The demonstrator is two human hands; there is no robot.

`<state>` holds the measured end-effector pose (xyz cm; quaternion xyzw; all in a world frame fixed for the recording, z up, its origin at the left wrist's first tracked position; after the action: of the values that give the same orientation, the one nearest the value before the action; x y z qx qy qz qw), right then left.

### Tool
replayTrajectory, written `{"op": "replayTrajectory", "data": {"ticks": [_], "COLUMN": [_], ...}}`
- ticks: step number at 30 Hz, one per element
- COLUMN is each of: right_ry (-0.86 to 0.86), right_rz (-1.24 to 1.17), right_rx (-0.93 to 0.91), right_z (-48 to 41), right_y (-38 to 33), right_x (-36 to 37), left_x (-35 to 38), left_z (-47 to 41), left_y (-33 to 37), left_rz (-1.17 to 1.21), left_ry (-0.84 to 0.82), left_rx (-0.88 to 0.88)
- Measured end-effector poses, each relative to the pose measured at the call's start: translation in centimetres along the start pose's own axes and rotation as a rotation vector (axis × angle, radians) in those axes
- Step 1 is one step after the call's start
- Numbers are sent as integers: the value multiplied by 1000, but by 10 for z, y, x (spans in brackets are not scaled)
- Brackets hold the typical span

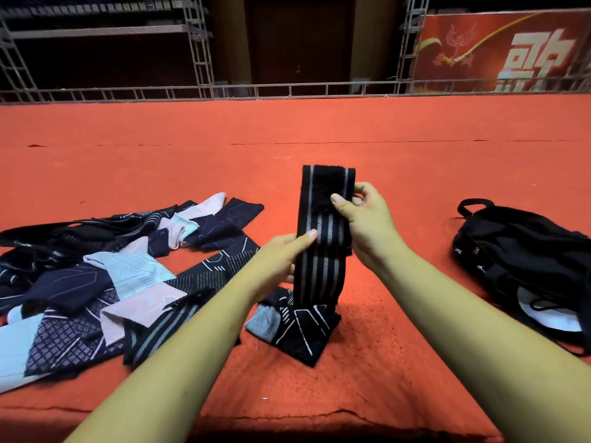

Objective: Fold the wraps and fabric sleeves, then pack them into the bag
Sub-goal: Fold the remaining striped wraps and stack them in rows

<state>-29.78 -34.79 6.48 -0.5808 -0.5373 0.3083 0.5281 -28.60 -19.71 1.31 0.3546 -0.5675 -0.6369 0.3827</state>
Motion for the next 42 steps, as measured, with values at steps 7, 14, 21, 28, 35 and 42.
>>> {"op": "replayTrajectory", "data": {"ticks": [7,14,21,28,35,42], "right_ry": [-137,-278,-159,-157,195,38], "right_rz": [107,343,-81,437,341,192], "right_rx": [-106,-81,358,298,153,183], "right_z": [0,23,34,42,28,14], "right_y": [3,22,38,56,75,77], "right_x": [-11,-10,-8,7,-17,-56], "left_x": [-4,-12,-15,5,44,45], "left_z": [-11,-19,-23,-30,-39,-73], "left_y": [-5,-8,-17,-25,-25,-28], "left_rz": [396,751,601,424,451,156], "left_ry": [145,188,347,495,429,298], "left_rx": [-140,-160,-98,22,71,106]}}
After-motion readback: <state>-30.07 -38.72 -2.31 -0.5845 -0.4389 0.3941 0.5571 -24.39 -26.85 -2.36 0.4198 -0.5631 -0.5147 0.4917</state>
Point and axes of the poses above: each hand's wrist, its own z-axis away from the middle knuckle, its own x-axis out of the palm, y = z × x, the point moved 3 cm from there along -z, towards the middle knuckle, and after that the axes turned 2 degrees about z, right-handed, at the moved point
